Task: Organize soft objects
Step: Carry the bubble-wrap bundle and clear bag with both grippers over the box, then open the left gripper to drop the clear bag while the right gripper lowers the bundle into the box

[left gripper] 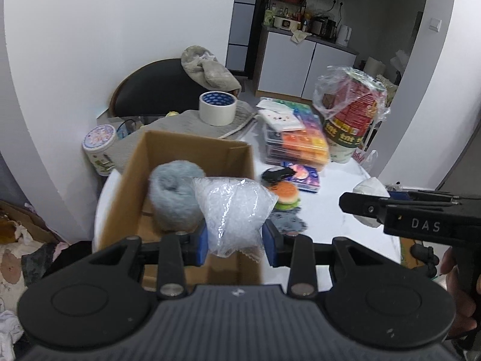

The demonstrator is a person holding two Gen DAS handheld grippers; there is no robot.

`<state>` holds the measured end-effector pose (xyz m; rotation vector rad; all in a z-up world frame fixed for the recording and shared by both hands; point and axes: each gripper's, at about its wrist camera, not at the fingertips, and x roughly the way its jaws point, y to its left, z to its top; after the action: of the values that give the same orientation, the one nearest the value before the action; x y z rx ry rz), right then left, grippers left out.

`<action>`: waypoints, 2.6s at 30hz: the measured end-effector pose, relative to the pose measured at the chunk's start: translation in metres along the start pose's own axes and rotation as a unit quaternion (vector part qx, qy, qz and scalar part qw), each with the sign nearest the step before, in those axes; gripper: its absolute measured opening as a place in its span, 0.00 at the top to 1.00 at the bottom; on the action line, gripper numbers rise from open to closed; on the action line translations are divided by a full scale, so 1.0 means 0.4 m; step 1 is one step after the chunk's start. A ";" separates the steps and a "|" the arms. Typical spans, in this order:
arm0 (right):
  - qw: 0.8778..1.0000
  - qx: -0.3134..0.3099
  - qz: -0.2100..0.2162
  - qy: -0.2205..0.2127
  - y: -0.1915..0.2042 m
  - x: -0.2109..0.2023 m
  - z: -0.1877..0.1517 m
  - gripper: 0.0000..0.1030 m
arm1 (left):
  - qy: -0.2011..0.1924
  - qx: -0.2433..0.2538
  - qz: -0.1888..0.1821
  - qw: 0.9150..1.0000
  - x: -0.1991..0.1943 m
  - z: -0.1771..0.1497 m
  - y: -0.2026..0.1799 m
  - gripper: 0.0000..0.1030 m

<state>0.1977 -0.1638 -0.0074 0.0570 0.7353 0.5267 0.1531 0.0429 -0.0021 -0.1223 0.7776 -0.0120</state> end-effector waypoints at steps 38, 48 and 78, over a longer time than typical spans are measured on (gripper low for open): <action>0.995 -0.079 0.031 0.052 0.212 0.219 0.122 0.55 | 0.009 -0.060 0.088 0.994 0.122 -0.025 0.120 0.37; 0.996 -0.067 0.029 0.046 0.205 0.247 0.146 0.55 | -0.004 -0.068 0.089 0.994 0.097 -0.023 0.118 0.32; 0.998 -0.044 0.029 0.034 0.194 0.266 0.133 0.43 | 0.001 -0.106 0.046 0.993 0.072 -0.035 0.162 0.31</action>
<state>0.2643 -0.0384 -0.0163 -0.0222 0.7769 0.6176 0.1614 0.1043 -0.0396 -0.2884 0.7852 0.1575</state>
